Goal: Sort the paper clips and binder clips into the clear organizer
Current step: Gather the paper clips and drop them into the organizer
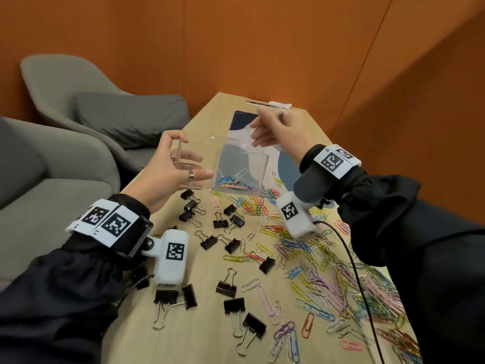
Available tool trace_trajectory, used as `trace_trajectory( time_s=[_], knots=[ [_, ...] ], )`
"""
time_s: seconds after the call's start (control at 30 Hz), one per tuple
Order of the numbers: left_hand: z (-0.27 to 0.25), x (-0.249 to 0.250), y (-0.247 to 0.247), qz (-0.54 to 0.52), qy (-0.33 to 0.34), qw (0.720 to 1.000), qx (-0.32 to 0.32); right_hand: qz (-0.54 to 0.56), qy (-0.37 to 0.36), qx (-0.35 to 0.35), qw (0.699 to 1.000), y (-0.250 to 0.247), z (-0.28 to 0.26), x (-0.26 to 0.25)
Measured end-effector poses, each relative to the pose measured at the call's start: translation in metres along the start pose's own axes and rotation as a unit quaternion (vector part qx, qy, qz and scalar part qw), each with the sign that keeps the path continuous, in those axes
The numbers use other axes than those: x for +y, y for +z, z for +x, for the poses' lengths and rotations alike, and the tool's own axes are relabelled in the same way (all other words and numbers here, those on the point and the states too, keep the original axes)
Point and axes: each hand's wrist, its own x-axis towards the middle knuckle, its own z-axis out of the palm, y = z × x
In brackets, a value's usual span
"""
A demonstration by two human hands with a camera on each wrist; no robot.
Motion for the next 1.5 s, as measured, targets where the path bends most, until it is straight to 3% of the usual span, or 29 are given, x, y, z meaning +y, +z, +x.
trace_trajectory(
  time_s=[0.07, 0.17, 0.3, 0.37, 0.43, 0.53, 0.7, 0.87, 1.0, 1.1, 1.23, 1.33, 1.5],
  knots=[
    [0.001, 0.002, -0.002, -0.004, 0.003, 1.0, 0.012, -0.032, 0.028, 0.06, 0.997, -0.007, 0.01, 0.011],
    [0.002, 0.003, -0.004, -0.013, 0.007, 0.999, 0.03, -0.17, 0.114, -0.009, 0.979, -0.011, 0.026, 0.043],
    [0.003, 0.005, -0.01, -0.01, 0.02, 0.998, 0.056, -0.401, 0.252, -0.186, 0.861, -0.009, 0.032, 0.079],
    [0.004, 0.007, -0.013, -0.016, 0.018, 0.997, 0.069, -0.474, 0.277, -0.227, 0.805, -0.015, 0.035, 0.095],
    [0.004, 0.008, -0.017, -0.019, 0.017, 0.997, 0.079, -0.507, 0.294, -0.243, 0.773, -0.017, 0.039, 0.1],
    [0.006, 0.008, -0.02, -0.018, 0.016, 0.996, 0.086, -0.485, 0.301, -0.273, 0.775, -0.008, 0.037, 0.087],
    [0.006, 0.007, -0.018, -0.015, 0.005, 0.996, 0.083, -0.436, 0.281, -0.295, 0.803, 0.012, 0.031, 0.084],
    [0.005, 0.008, -0.016, -0.016, 0.003, 0.997, 0.08, -0.44, 0.253, -0.345, 0.789, 0.005, 0.008, 0.079],
    [0.005, 0.008, -0.015, -0.012, 0.003, 0.997, 0.077, -0.326, 0.261, -0.343, 0.841, -0.008, 0.003, 0.07],
    [0.005, 0.009, -0.015, -0.009, 0.006, 0.997, 0.08, -0.328, 0.204, -0.331, 0.861, 0.002, 0.006, 0.062],
    [0.004, 0.009, -0.017, -0.008, 0.011, 0.996, 0.093, -0.353, 0.113, -0.418, 0.829, 0.041, 0.001, 0.051],
    [0.004, 0.008, -0.017, -0.009, 0.012, 0.995, 0.098, -0.358, 0.076, -0.498, 0.786, 0.059, 0.002, 0.053],
    [0.004, 0.008, -0.017, -0.007, 0.009, 0.995, 0.096, -0.387, 0.068, -0.527, 0.754, 0.045, 0.0, 0.055]
  ],
)
